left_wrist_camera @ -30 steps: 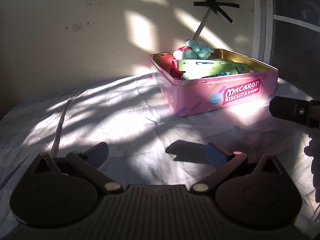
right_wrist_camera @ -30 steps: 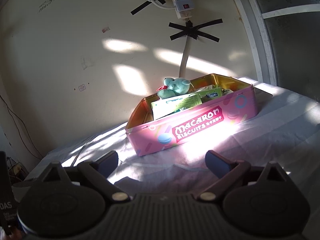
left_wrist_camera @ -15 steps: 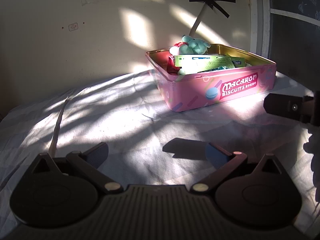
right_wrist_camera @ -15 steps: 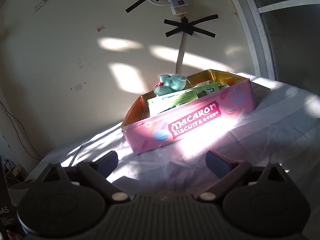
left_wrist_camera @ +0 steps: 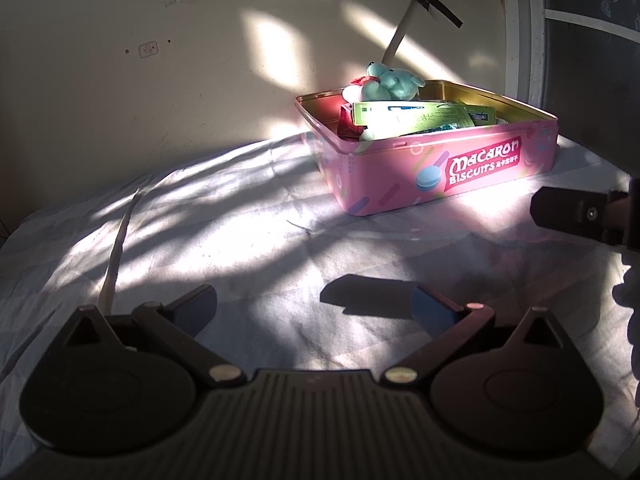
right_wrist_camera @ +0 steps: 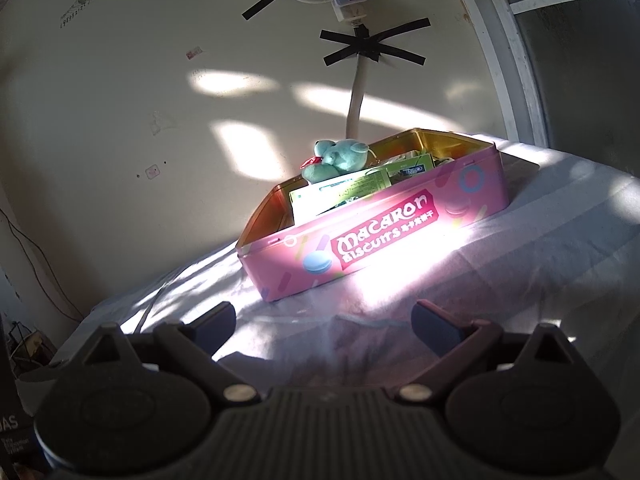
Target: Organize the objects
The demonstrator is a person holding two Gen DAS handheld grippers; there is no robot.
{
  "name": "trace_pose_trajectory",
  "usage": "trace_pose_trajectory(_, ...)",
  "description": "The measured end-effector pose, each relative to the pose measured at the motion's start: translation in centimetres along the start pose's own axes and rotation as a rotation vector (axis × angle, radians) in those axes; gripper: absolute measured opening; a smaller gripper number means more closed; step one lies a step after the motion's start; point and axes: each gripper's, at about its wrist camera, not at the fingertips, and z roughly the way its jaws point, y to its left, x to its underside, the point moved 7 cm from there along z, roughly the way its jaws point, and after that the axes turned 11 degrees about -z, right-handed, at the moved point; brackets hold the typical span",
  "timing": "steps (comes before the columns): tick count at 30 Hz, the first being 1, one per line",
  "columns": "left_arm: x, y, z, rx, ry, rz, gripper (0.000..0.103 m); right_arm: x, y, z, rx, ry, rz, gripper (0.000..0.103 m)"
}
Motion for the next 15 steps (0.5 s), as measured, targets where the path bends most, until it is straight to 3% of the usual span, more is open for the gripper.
trace_pose_trajectory(15, -0.01, 0.33, 0.21, -0.033, -0.005, 0.021, 0.103, 0.18, -0.34, 0.25, -0.008, 0.012, 0.011, 0.098)
